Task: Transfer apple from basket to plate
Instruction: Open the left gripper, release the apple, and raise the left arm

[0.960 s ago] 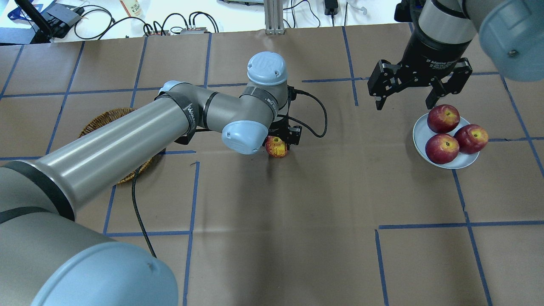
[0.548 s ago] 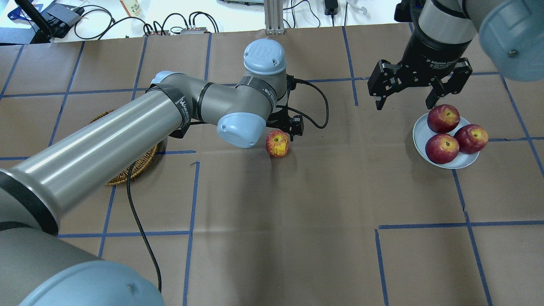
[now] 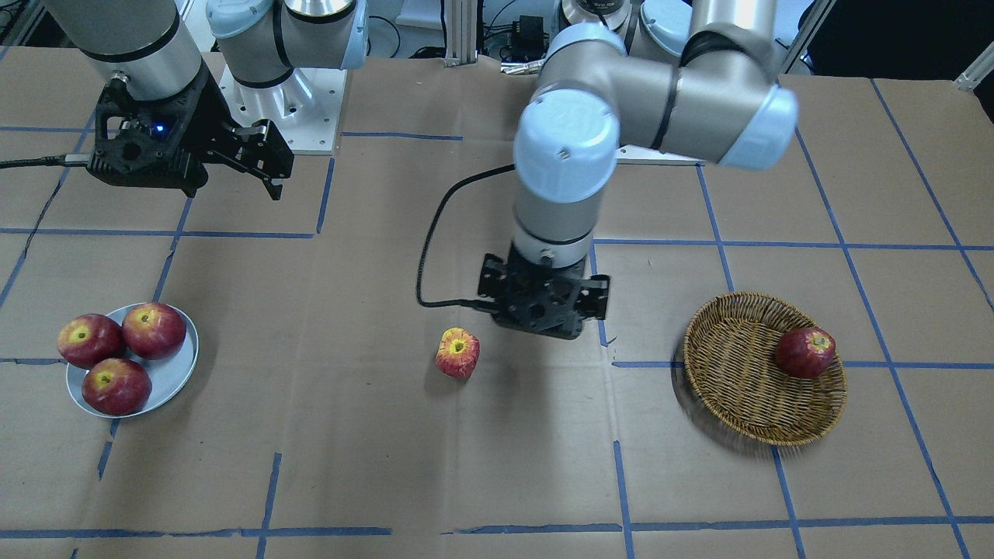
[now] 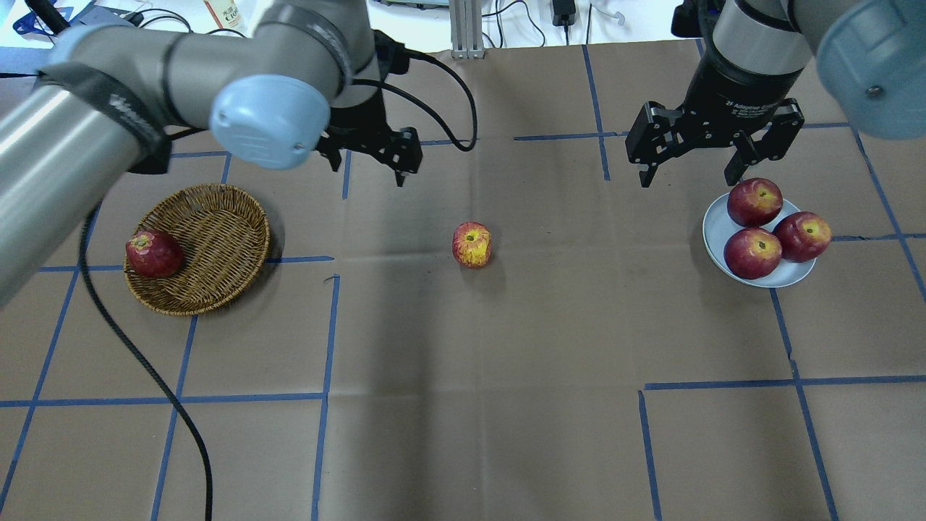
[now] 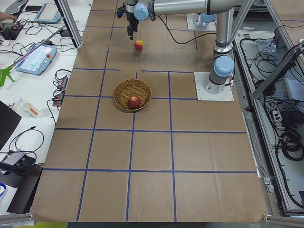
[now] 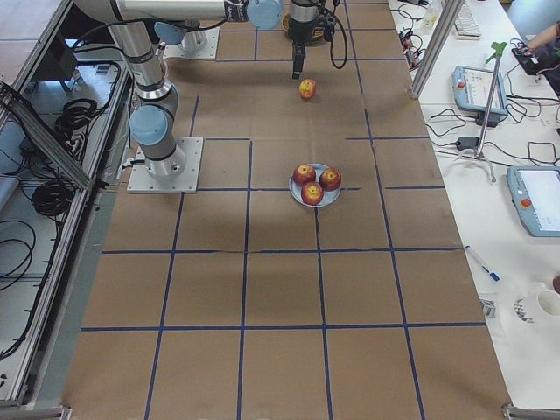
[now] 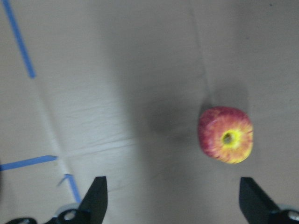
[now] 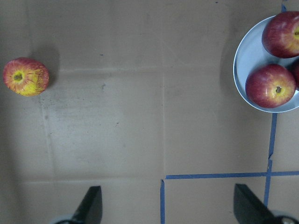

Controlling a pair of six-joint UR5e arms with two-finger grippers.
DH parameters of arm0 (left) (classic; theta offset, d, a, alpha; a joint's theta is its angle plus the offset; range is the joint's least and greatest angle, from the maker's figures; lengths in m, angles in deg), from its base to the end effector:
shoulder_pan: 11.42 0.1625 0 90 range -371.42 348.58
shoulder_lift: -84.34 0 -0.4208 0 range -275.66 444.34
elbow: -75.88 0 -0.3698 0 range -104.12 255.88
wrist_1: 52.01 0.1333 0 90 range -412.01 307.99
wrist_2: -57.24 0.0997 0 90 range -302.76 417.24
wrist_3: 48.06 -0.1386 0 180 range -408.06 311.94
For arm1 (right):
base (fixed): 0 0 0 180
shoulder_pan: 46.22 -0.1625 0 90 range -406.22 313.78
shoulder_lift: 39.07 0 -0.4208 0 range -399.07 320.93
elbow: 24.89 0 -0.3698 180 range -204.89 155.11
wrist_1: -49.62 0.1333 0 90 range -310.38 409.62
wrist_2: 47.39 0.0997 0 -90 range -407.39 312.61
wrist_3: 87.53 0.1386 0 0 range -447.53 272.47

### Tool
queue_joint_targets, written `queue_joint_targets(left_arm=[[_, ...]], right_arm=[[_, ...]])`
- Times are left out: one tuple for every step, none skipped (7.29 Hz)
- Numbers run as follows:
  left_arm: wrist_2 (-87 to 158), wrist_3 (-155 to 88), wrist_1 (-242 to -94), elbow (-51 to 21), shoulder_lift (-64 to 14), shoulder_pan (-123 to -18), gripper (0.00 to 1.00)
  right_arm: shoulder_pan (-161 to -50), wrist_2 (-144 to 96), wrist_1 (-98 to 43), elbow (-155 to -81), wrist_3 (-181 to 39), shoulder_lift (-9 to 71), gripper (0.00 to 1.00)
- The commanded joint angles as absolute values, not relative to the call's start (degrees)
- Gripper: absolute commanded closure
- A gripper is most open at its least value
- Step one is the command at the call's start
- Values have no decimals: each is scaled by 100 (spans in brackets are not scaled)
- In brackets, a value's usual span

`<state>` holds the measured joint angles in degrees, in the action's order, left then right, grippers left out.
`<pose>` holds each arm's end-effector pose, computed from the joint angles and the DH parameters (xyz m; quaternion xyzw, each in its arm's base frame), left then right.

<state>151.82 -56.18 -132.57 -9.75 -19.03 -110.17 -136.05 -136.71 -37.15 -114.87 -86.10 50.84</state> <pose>-0.2065 -0.5382 0.3767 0.1464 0.9884 -0.0041 0.0399 0.1336 -0.4624 0.4387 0.0141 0.9995 0.0289 0.0056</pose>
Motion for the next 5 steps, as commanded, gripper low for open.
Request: queue_joint_targets(left_arm=[[15208,-6238,-14581,-876,-956,-10084,1],[15182,-6213,-15162,-876,-648,-9984,1],[15181,-6125,-15255,-876,-480,-9992,1],[15051,-5898,-15404,-876,-321,-9992,1],[14388,-5992,-15414,-954,-189,-9975,1]], right_arm=[[-13622,-13642,-3835,-11446,-8542,5023,0],[-13639,-13607,-3957,-11445,-8533,4979,0],[-13778,-13598,-4115,-11410,-8515,4848,0],[-14163,-13615,-4421,-11349,-8350,4682,0],[-14567,-13633,-4538,-11131,-7861,4341,0]])
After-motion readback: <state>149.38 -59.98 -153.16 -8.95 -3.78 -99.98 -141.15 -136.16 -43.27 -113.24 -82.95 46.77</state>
